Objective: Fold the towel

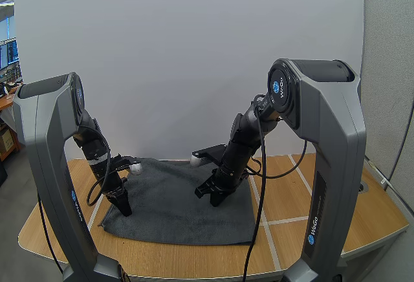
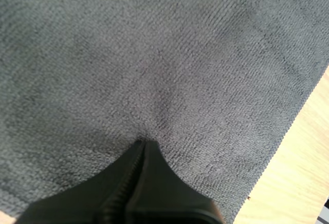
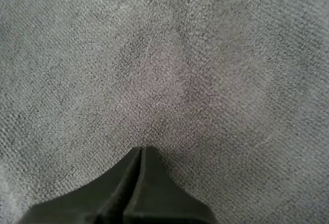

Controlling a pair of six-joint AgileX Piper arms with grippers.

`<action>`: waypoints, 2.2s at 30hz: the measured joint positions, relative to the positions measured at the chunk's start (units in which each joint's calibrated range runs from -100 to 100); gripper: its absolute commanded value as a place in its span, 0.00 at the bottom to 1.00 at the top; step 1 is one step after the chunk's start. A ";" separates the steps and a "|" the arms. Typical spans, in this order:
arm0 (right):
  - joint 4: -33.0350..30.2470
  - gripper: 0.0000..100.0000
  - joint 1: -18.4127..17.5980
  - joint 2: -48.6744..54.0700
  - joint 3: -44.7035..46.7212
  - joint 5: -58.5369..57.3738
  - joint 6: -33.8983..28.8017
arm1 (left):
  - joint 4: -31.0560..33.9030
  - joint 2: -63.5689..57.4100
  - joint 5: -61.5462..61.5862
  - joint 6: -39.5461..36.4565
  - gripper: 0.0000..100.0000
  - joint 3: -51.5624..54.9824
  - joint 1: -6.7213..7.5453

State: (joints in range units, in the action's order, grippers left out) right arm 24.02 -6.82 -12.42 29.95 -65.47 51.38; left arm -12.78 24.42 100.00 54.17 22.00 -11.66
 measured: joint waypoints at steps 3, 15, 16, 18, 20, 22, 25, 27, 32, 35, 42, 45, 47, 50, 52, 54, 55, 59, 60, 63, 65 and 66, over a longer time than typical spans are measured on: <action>-0.27 0.00 0.00 0.39 1.03 0.46 0.00 | 0.23 0.00 0.00 0.22 0.00 0.13 0.00; -0.91 0.00 0.00 7.29 11.31 0.64 0.38 | 0.91 -0.40 0.00 3.18 0.00 2.82 -0.31; -0.96 0.00 0.00 7.77 12.05 0.37 0.49 | 0.95 -0.54 0.00 3.25 0.00 3.37 -0.31; -1.05 0.00 0.00 8.22 12.61 0.22 0.49 | 1.05 -0.79 0.00 3.37 0.00 4.51 -0.31; -1.05 0.00 0.00 9.05 13.79 0.00 0.49 | 1.05 -0.95 0.00 3.50 0.00 4.96 -0.39; -1.18 0.00 0.00 9.69 14.99 -0.21 0.58 | 1.05 -1.24 0.00 3.51 0.00 5.19 -0.39; -1.18 0.00 0.00 10.51 16.34 -0.18 0.91 | 1.05 -1.51 0.00 3.82 0.00 5.97 -0.45; -0.93 0.00 0.00 10.90 17.21 0.60 1.30 | 1.17 -1.67 0.00 3.96 0.00 6.42 -0.45; 0.19 0.00 0.00 12.06 18.18 1.85 2.04 | 1.90 -3.13 0.00 4.66 0.00 7.79 -0.45; -0.16 0.00 0.00 15.20 19.56 -1.88 2.04 | 2.10 -4.30 0.00 5.16 0.00 6.92 -0.45; -0.38 0.00 0.00 20.27 19.90 -3.74 2.04 | 0.07 -7.21 -0.22 5.59 0.00 1.36 -0.47; -0.38 0.00 0.00 22.52 19.90 -4.12 2.04 | -0.39 -7.19 -0.22 5.59 0.00 0.88 -0.47; 0.77 0.00 0.00 24.36 19.90 -4.25 2.04 | -0.98 -7.24 -0.22 5.59 0.00 0.14 -0.47; 1.50 0.00 0.00 25.47 19.90 -4.54 2.04 | -2.18 -7.24 -0.22 5.71 0.00 -0.62 -0.47; 3.02 0.00 0.00 25.62 15.96 -3.87 2.04 | -6.46 -7.24 -0.22 6.65 0.00 -1.22 -0.47; 3.74 0.00 0.00 25.45 13.74 -2.02 2.04 | -7.57 -7.24 -0.22 6.86 0.00 -1.31 -0.47; 3.78 0.00 0.00 25.14 12.87 -1.27 2.04 | -7.94 -7.24 -0.22 6.86 0.00 -1.31 -0.47; 4.64 0.00 -0.09 22.07 8.14 1.20 2.04 | -8.34 -7.24 -0.22 6.86 0.00 -1.31 -0.47; 4.64 0.00 -0.09 21.73 7.86 1.23 2.04 | -8.34 -7.24 -0.22 6.86 0.00 -1.31 -0.47; 5.84 0.00 -0.09 16.63 4.30 3.73 2.04 | -8.34 -6.81 -0.22 6.86 0.00 -1.31 -0.47; 6.78 0.00 -0.23 10.31 0.60 4.65 2.14 | -8.34 -5.78 -0.22 6.86 0.00 -1.31 -0.32; 6.93 0.00 -0.22 9.11 -0.39 4.93 2.31 | -8.34 -5.41 -0.39 6.86 0.00 -1.31 -0.32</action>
State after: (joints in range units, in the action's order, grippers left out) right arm 30.95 -7.04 -3.31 29.56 -60.54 53.69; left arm -21.12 19.01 99.61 61.04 20.69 -11.98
